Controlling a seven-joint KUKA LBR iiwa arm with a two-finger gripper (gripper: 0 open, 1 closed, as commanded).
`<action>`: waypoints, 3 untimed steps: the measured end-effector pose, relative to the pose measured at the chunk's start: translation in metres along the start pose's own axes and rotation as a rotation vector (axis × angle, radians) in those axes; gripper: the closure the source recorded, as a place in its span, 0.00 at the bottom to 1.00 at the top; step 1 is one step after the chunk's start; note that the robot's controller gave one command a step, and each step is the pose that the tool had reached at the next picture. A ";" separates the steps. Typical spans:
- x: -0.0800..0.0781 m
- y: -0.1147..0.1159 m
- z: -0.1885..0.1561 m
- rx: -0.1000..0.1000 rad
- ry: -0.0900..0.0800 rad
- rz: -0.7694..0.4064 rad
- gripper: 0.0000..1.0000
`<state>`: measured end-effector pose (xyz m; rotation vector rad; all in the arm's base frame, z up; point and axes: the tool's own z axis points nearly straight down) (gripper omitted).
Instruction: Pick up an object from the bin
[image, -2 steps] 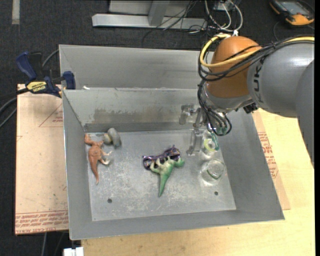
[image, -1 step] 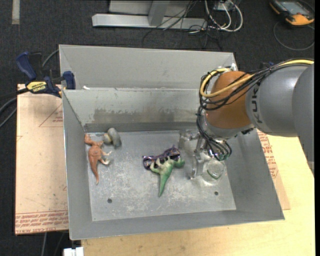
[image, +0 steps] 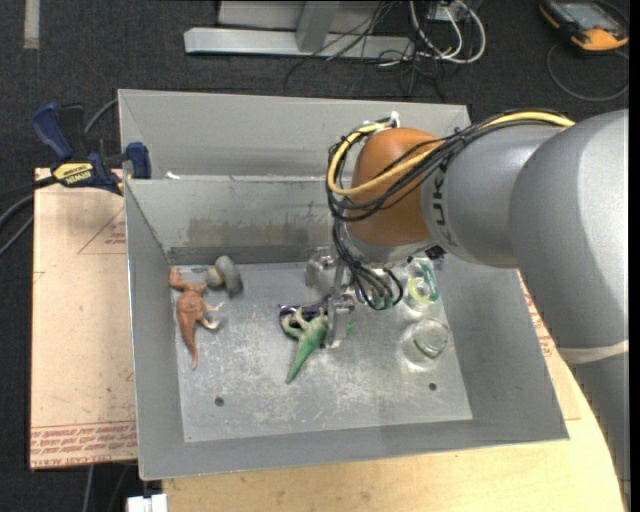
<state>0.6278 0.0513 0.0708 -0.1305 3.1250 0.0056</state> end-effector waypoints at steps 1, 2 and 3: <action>0.001 0.038 0.000 0.000 -0.004 0.032 1.00; 0.001 0.038 0.000 0.001 -0.004 0.032 1.00; -0.002 0.037 -0.149 -0.001 -0.008 0.046 1.00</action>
Offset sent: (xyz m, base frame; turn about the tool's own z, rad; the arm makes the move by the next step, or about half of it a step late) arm 0.0000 0.0000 0.0000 0.0000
